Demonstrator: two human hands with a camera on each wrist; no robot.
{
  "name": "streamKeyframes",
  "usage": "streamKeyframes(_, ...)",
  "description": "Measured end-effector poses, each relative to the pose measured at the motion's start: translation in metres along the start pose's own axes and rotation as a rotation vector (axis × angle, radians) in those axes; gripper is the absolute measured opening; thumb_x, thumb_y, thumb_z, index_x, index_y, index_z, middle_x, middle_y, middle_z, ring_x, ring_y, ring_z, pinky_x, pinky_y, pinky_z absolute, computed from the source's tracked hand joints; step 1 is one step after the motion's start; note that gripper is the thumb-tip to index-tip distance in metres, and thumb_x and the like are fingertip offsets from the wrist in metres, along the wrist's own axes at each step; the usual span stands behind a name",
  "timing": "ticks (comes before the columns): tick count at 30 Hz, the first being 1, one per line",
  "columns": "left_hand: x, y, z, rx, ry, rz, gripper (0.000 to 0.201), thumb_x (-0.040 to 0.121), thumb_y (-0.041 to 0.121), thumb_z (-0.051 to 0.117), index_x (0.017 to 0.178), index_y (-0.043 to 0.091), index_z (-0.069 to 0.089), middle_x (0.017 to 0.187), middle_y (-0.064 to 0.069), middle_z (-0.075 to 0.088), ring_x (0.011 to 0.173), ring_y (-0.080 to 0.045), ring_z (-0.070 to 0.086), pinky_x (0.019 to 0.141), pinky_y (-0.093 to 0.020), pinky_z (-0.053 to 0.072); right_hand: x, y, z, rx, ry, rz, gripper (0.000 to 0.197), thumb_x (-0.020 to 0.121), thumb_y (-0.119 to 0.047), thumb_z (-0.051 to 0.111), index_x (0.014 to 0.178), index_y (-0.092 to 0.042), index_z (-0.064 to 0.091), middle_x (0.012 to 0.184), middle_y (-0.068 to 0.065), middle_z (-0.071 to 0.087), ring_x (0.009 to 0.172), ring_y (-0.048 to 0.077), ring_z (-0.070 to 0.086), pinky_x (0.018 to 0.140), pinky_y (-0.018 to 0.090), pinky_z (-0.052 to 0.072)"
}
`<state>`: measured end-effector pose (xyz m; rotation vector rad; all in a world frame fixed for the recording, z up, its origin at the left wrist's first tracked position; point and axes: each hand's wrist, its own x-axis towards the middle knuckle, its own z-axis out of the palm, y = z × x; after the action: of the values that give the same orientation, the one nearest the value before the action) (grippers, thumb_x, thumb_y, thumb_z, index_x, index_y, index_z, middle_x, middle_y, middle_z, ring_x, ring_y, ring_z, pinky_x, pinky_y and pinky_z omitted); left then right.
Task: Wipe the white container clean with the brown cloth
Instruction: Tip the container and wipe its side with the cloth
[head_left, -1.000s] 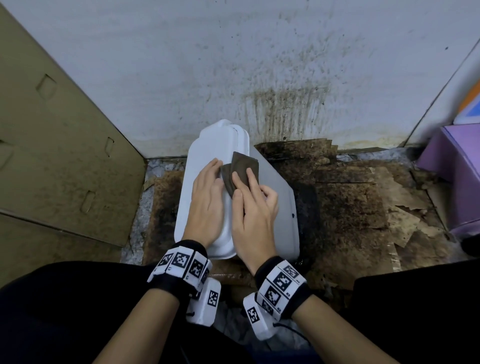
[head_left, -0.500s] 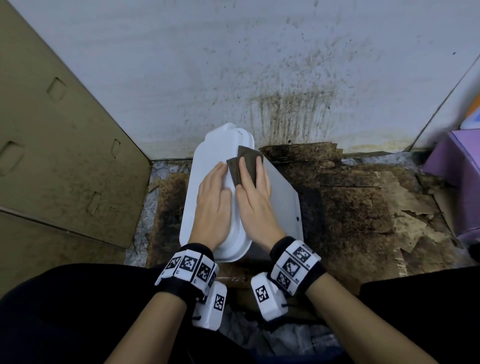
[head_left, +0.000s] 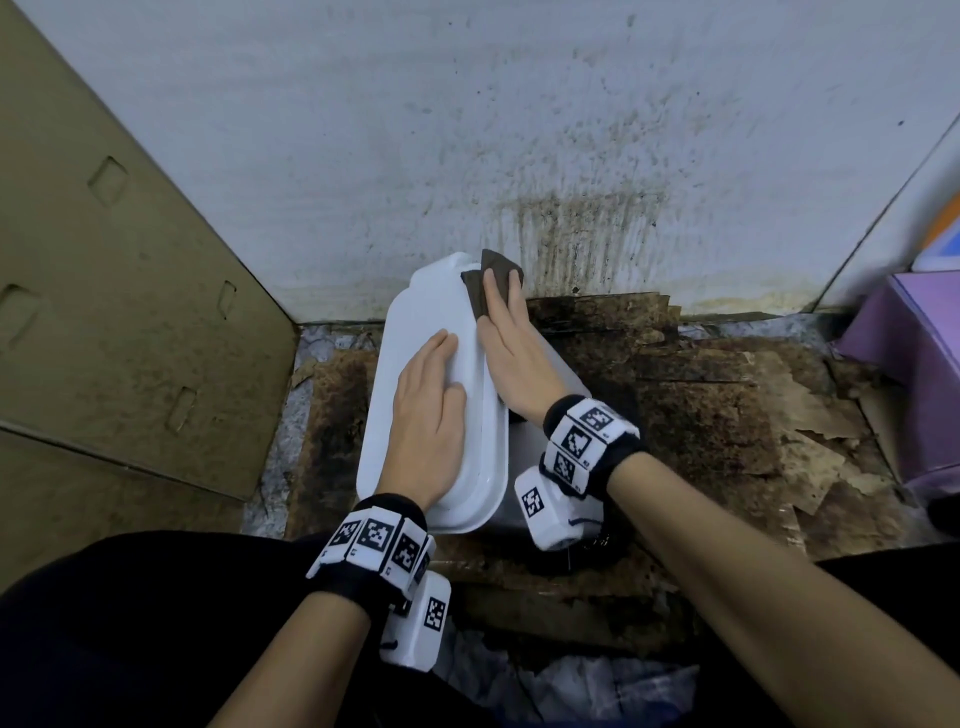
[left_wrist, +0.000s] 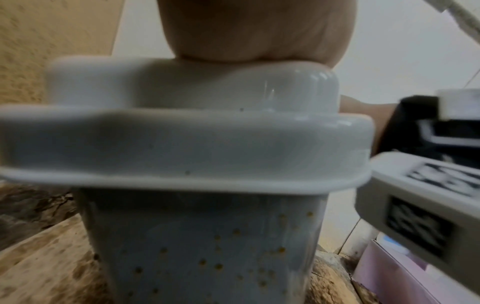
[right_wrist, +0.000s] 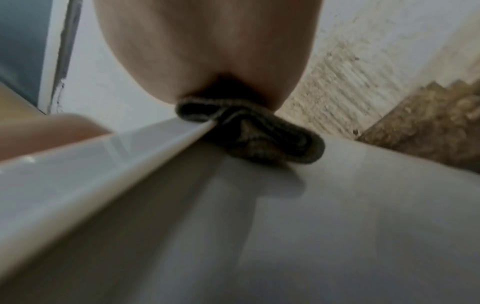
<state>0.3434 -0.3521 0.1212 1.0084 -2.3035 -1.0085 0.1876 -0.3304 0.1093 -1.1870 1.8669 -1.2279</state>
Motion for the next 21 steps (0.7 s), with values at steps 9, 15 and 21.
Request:
streamKeyframes(9, -0.001, 0.0, -0.002, -0.027, 0.002, -0.023, 0.06, 0.096, 0.022, 0.027, 0.155, 0.017, 0.036, 0.163, 0.006, 0.03, 0.145, 0.002, 0.022, 0.126, -0.024, 0.012, -0.12, -0.015, 0.059, 0.065, 0.232, -0.174, 0.045, 0.111, -0.015, 0.027, 0.151, -0.033, 0.019, 0.164, -0.029, -0.005, 0.157, 0.015, 0.002, 0.128, 0.038, 0.01)
streamKeyframes(15, 0.001, -0.001, -0.004, -0.03, -0.001, -0.028, 0.061, 0.096, 0.022, 0.026, 0.156, 0.017, 0.035, 0.164, 0.004, 0.029, 0.145, 0.002, 0.021, 0.126, -0.023, 0.011, -0.114, -0.015, 0.057, 0.129, 0.219, -0.075, 0.052, 0.11, -0.017, 0.024, 0.16, -0.029, 0.016, 0.168, -0.012, -0.01, 0.155, 0.004, 0.001, 0.127, 0.039, 0.014)
streamKeyframes(21, 0.001, -0.002, -0.003, -0.011, -0.033, -0.017, 0.06, 0.098, 0.026, 0.027, 0.158, 0.018, 0.031, 0.165, 0.005, 0.026, 0.151, -0.006, 0.02, 0.127, -0.027, 0.01, -0.041, -0.012, 0.019, 0.118, 0.085, 0.025, 0.052, 0.111, -0.025, 0.026, 0.16, -0.032, 0.011, 0.168, -0.007, -0.015, 0.156, 0.01, 0.005, 0.126, 0.037, 0.017)
